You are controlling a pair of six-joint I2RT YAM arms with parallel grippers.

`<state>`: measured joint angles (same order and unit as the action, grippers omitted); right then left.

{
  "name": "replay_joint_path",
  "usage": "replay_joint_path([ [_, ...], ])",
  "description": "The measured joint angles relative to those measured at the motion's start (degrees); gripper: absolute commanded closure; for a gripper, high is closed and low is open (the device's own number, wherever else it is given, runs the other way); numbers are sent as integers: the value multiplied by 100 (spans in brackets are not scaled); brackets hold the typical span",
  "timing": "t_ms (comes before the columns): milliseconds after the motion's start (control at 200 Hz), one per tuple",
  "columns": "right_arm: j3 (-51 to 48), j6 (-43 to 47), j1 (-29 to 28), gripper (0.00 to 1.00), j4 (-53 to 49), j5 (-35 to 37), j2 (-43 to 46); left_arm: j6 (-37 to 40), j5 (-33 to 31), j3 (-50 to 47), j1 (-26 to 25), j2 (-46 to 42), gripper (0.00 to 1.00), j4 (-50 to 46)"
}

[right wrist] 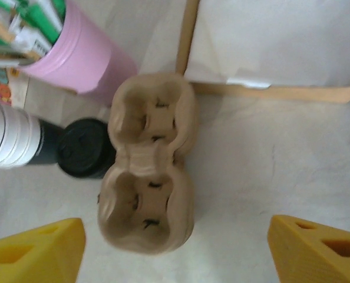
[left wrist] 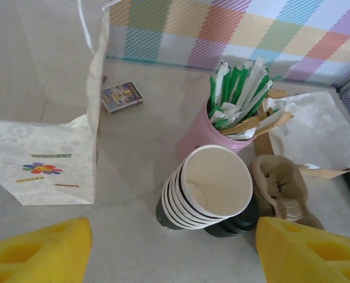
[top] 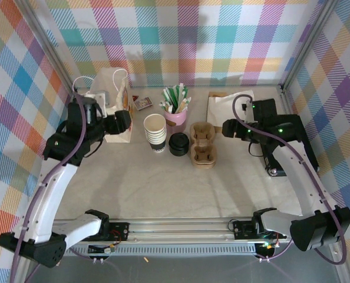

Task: Pack the takeout coffee

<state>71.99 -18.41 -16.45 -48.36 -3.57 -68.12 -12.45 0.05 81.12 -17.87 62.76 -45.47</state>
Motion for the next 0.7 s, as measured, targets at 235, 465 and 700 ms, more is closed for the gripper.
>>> replay_joint_path([
  [235,334,-479,-767,29,-590,-157,-59,-382,334,737,-94,754,37,-739],
  [465,140,-863,-791,39,-385,-667,-20,-835,634,739,-188,1325,45,-876],
  [700,63,-1097,-837,40,-293,-992,-50,-1189,636,1143,-199,2031,54,-1215],
])
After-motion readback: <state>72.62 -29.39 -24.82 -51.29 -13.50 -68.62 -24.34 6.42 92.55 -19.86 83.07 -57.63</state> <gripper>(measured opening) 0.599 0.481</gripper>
